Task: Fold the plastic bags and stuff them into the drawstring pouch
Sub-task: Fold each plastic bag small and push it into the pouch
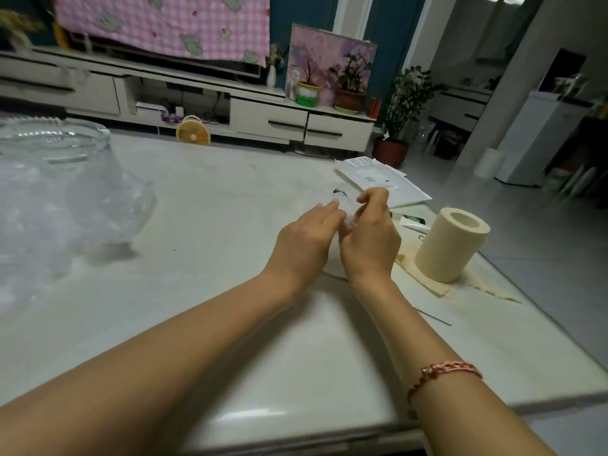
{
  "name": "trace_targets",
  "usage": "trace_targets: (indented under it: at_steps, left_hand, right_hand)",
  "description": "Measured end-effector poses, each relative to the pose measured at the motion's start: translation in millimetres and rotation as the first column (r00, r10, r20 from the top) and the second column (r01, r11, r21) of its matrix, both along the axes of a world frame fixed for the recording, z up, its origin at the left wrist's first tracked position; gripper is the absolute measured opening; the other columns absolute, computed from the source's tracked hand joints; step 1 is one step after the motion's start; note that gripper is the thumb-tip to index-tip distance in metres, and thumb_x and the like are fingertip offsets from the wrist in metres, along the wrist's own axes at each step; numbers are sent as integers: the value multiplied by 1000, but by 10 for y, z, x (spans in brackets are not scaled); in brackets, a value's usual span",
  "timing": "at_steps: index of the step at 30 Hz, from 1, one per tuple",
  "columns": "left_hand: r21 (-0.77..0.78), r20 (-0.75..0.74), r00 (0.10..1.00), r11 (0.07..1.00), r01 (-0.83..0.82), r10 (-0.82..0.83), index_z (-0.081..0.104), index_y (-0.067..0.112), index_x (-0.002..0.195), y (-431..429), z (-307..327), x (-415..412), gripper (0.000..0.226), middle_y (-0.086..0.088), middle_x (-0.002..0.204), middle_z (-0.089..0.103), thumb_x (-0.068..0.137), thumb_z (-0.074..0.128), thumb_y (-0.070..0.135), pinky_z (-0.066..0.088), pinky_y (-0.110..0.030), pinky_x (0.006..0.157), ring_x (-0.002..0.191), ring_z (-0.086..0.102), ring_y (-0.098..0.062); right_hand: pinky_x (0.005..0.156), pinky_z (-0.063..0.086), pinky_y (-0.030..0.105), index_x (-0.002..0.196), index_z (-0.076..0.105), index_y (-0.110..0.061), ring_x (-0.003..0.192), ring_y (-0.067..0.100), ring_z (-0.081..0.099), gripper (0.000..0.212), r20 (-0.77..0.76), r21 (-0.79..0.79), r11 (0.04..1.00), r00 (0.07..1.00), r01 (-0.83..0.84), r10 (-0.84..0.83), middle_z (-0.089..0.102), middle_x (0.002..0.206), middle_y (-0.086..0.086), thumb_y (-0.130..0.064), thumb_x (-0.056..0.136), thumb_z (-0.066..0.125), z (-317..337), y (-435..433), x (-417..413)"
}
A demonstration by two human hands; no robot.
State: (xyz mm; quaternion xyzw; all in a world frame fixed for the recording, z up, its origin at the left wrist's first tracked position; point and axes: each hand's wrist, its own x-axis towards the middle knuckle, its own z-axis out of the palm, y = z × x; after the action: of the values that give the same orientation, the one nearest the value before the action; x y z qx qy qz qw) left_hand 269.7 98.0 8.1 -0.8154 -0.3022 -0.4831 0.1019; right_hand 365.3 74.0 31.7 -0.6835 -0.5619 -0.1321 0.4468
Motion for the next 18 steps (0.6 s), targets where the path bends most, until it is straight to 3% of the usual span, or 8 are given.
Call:
trace_targets:
  at_steps: [4, 6, 8, 10, 12, 14, 16, 18]
  left_hand:
    - [-39, -93, 987, 990, -133, 129, 69, 3, 79, 95, -77, -106, 26, -16, 91, 72, 72, 45, -1, 54, -33, 55, 75, 69, -33]
    - [-165, -222, 956, 958, -233, 194, 67, 3, 85, 109, -79, -239, 26, -16, 97, 68, 77, 43, -1, 49, -39, 69, 90, 64, -37]
    - [-270, -355, 908, 906, -326, 221, 63, 2, 100, 95, -126, -385, 24, -16, 113, 61, 86, 45, 0, 37, -43, 90, 112, 51, -37]
    - [-271, -375, 897, 899, -345, 232, 63, 2, 102, 25, -149, -589, 20, -17, 113, 61, 85, 54, 1, 37, -47, 98, 117, 51, -37]
    - [-239, -364, 895, 903, -357, 257, 66, 0, 91, -7, -147, -953, 17, -19, 103, 65, 74, 65, -2, 44, -54, 92, 109, 58, -39]
    - [-213, -337, 907, 918, -333, 251, 66, 0, 83, -19, -140, -1269, 21, -20, 97, 67, 63, 69, -7, 47, -56, 86, 101, 62, -40]
    - [-186, -317, 907, 920, -345, 276, 65, 0, 78, -68, -57, -1653, 21, -18, 91, 66, 59, 62, -9, 49, -51, 81, 91, 65, -38]
    - [-134, -238, 922, 929, -344, 307, 65, 0, 76, -94, -7, -1928, 24, -16, 85, 65, 58, 51, -9, 51, -41, 74, 80, 65, -33]
  right_hand:
    - [63, 27, 31, 111, 47, -9, 88, 30, 56, 22, 164, -228, 971, 986, 75, -38, 58, 103, 9, -9, 89, 47, 5, 274, -94]
    - [67, 33, 33, 123, 42, -8, 98, 33, 57, 34, 252, -384, 921, 967, 73, 28, 55, 113, 11, -11, 89, 48, -62, 399, -144]
    - [78, 40, 36, 126, 39, -4, 109, 35, 53, 39, 144, -530, 848, 987, 21, 65, 50, 122, 15, -14, 89, 50, -139, 525, -158]
    - [92, 41, 38, 125, 41, 0, 116, 37, 49, 42, -44, -617, 783, 997, -80, 67, 45, 129, 19, -14, 87, 52, -147, 595, -147]
    - [97, 41, 37, 125, 45, 0, 119, 37, 46, 43, -129, -670, 730, 989, -138, 69, 45, 132, 21, -14, 85, 53, -75, 620, -273]
    - [99, 36, 37, 126, 45, -2, 122, 37, 42, 42, -1, -699, 715, 999, -26, 35, 43, 133, 21, -16, 87, 52, 57, 558, -375]
    - [100, 32, 40, 126, 45, -3, 124, 38, 37, 42, 142, -625, 777, 990, 73, 22, 41, 133, 21, -15, 87, 52, 225, 464, -656]
    - [98, 33, 40, 126, 48, -5, 122, 36, 39, 41, 98, -509, 860, 991, -30, 92, 44, 131, 19, -12, 86, 52, 358, 401, -968]
